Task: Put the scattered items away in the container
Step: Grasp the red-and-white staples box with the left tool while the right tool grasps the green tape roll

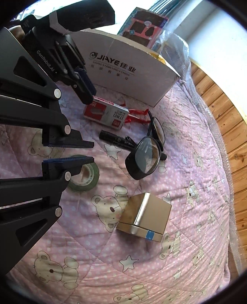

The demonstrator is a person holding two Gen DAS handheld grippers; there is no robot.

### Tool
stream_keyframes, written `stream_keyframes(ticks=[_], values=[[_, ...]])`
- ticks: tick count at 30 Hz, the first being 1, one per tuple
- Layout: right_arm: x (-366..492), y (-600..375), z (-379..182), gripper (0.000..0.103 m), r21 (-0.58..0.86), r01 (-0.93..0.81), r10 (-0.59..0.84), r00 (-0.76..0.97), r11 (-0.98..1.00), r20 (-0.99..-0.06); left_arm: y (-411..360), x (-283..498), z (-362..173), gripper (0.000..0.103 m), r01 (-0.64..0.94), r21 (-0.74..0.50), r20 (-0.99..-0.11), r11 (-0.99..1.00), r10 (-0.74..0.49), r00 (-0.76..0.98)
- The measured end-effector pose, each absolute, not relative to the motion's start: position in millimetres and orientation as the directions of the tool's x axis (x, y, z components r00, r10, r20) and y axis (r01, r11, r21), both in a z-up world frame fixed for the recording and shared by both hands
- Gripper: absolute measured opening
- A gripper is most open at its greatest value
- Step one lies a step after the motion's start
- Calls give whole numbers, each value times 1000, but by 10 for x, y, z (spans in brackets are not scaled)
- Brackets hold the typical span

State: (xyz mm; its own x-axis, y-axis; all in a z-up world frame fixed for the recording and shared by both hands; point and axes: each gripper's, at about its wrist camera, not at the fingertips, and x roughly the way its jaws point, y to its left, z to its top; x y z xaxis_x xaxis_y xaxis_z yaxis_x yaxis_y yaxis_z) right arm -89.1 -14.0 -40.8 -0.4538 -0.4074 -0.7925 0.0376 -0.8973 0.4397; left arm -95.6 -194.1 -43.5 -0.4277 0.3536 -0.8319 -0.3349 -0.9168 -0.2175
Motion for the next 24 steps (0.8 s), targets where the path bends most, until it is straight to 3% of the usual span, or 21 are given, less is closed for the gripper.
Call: stream_keyframes(ticks=[6,8,9,11,12,13,14,15,16,24], values=[[-902,-142,-510,14,432,27,-399,-438,-902,-806,-2019,-886,-450,26,-334,-234,-818,-913,370,-441],[-905,-141,-556,28,430,24,-397,-431,-903,-810,-1969,-974,-448,36,-318,-236,-813,-918,366,-453],[-909,-150,-571,31,429,26,-398,-426,-903,-812,-1946,-1018,-441,42,-314,-243,-807,-918,371,-459],[-918,-201,-607,33,417,41,-397,-408,-908,-822,-1881,-1107,-461,42,-328,-259,-805,-909,390,-448],[-922,-238,-630,33,402,52,-388,-400,-914,-830,-1832,-1138,-480,42,-342,-260,-808,-903,397,-434],[-922,-277,-652,32,379,65,-373,-395,-923,-839,-1785,-1154,-489,34,-351,-242,-811,-905,387,-438],[-921,-318,-663,21,345,82,-348,-394,-935,-851,-1751,-1152,-490,29,-357,-219,-812,-908,373,-450],[-921,-349,-662,16,314,94,-324,-395,-945,-859,-1725,-1137,-491,19,-364,-196,-812,-911,358,-460],[-917,-354,-654,15,307,99,-321,-398,-947,-860,-1732,-1106,-484,17,-363,-180,-810,-914,347,-472],[-872,-250,-494,14,416,85,-410,-429,-905,-805,-1934,-939,-325,16,-341,-235,-788,-910,384,-481]])
